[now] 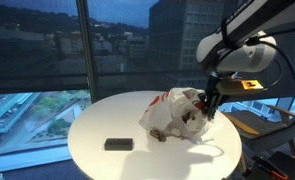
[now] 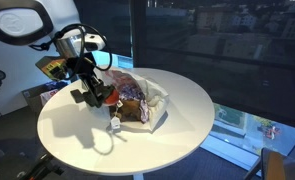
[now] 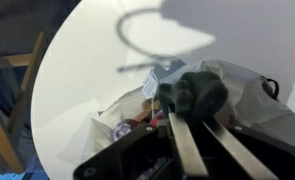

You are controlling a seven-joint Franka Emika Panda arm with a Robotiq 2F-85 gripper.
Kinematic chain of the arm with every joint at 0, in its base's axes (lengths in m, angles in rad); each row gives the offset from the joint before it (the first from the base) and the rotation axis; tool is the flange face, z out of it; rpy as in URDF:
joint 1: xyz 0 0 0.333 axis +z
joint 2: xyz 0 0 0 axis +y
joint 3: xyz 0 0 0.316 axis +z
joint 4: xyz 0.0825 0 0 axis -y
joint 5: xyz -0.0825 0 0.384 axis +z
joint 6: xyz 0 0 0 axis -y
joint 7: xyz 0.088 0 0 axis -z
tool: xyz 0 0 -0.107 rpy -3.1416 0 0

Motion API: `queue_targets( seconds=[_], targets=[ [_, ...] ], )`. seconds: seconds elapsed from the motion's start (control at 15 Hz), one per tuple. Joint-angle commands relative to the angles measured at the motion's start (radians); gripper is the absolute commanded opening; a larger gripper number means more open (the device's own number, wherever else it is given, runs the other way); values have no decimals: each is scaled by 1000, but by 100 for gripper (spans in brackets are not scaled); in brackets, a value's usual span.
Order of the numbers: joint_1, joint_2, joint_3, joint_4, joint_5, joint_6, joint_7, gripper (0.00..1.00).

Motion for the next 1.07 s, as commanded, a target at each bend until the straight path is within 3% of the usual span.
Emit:
queue_targets(
  seconds=[0.0, 0.27, 0.47, 0.53, 0.6, 0.73, 1.0],
  targets=[
    [-108, -76, 145, 38, 11, 232, -77, 5],
    [-229, -193, 321, 87, -21, 533, -43, 4],
    [-323, -279, 422, 108, -93, 684, 12, 7],
    [-350, -287, 447, 108, -134, 719, 41, 36],
    [-373, -270, 465, 102, -191, 741, 75, 37],
    [-391, -217, 464, 82, -301, 753, 149, 51],
    [-326, -173, 355, 52, -473, 590, 294, 82]
  ],
)
